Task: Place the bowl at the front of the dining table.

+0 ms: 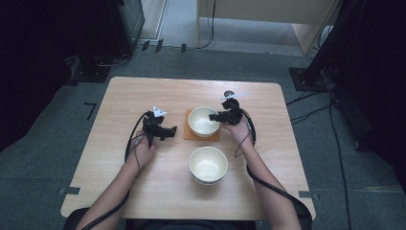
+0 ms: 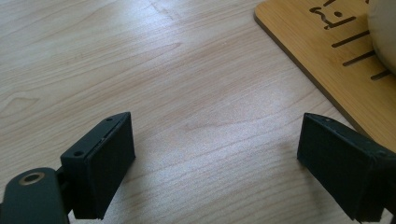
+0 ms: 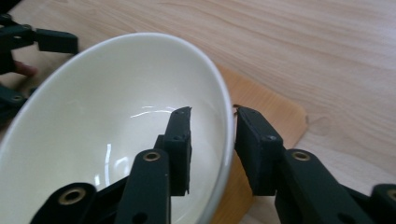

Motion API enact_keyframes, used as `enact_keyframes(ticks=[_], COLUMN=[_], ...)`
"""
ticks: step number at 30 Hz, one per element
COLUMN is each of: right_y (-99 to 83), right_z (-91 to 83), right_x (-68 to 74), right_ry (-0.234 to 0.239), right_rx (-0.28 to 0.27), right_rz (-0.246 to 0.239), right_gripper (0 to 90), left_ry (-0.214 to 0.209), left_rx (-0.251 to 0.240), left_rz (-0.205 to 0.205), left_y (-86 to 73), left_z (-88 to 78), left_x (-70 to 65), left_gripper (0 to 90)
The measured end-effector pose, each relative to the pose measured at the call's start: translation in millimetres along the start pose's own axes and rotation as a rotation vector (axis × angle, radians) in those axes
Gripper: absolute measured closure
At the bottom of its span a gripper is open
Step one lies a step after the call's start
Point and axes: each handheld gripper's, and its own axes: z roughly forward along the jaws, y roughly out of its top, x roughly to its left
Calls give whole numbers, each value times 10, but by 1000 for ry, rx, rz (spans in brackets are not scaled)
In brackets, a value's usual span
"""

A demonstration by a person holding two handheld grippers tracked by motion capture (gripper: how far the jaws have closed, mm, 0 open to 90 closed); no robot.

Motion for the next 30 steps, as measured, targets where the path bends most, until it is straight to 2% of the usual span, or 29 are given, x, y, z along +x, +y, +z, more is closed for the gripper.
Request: enact_keyframes(ticks=[10,15,26,30], right_y=[-22,-24,-37,-52], right_z=[-109,-173,-212,-234], right_x=[-25,-28,20,38], right_ry=[41,49,72,66], right_rx=[-7,-25,-7,-5], right_rz=[5,2,-36,-52], right_gripper=[508,477,412,387], left_ry=[0,1,1,1], left_rx=[-2,-2,-1,1], left_rz=[-3,-3,-1,1], left_y=[0,0,0,0], left_z=[1,1,0,-1], left_x=[-2,-2,-1,1], left_gripper=[107,107,107,107])
